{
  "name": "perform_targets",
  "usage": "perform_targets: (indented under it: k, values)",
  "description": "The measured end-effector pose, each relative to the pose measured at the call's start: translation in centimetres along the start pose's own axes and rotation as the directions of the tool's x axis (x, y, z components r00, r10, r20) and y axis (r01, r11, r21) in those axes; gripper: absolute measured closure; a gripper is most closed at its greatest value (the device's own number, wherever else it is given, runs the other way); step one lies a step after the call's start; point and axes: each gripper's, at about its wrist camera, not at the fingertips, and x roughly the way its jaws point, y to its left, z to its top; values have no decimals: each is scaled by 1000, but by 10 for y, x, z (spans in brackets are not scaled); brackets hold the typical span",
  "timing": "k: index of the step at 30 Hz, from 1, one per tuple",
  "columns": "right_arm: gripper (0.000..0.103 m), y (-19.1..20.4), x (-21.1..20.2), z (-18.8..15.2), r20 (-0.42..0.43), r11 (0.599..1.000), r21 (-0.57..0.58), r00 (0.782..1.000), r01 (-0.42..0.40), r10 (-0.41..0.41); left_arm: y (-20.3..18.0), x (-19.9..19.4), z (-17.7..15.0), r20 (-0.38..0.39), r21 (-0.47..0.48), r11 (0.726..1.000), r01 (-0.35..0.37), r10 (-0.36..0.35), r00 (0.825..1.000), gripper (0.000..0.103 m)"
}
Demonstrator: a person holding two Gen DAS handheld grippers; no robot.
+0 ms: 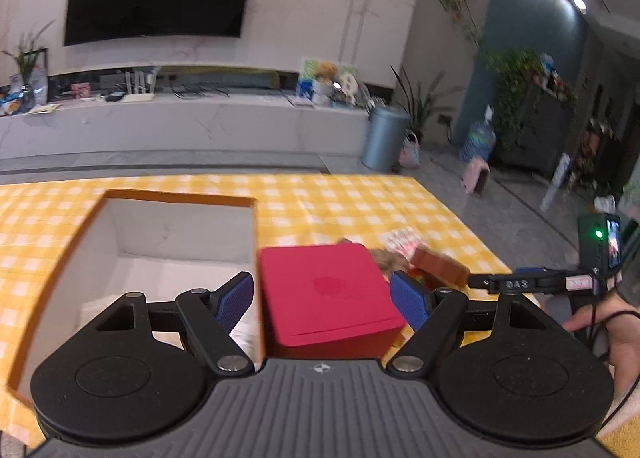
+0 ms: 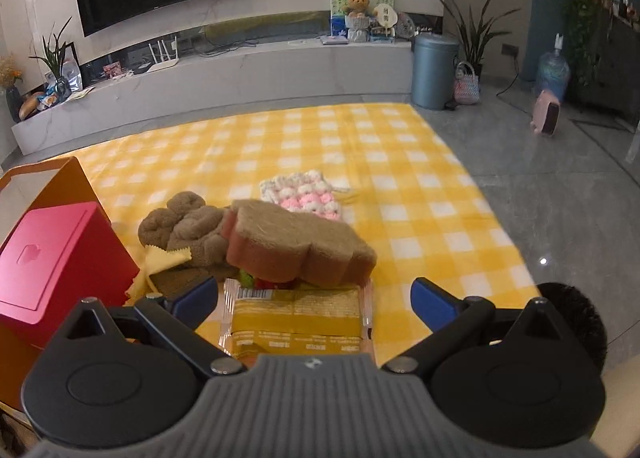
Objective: Organize soft objects
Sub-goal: 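Move both tools back toward the pile of soft items, then grasp the yellow snack packet with the right tool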
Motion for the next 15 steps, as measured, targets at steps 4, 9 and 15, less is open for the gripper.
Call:
perform_targets:
  k: [4,9,15]
  values:
    - [3,-11,8,-4,-17,998,61,1000,-21,22,-15,18,1,-57,22,999,38,-36,998,12]
    - [3,-28,9,-5,-6,981,168,995,-97,100,-30,36,0,-109,34,998,46,-42,993,12]
    - [3,-29,23,-5,-38,972,202,991,-118,128,-49,66,8,-203,67,995,72,-57,977,12]
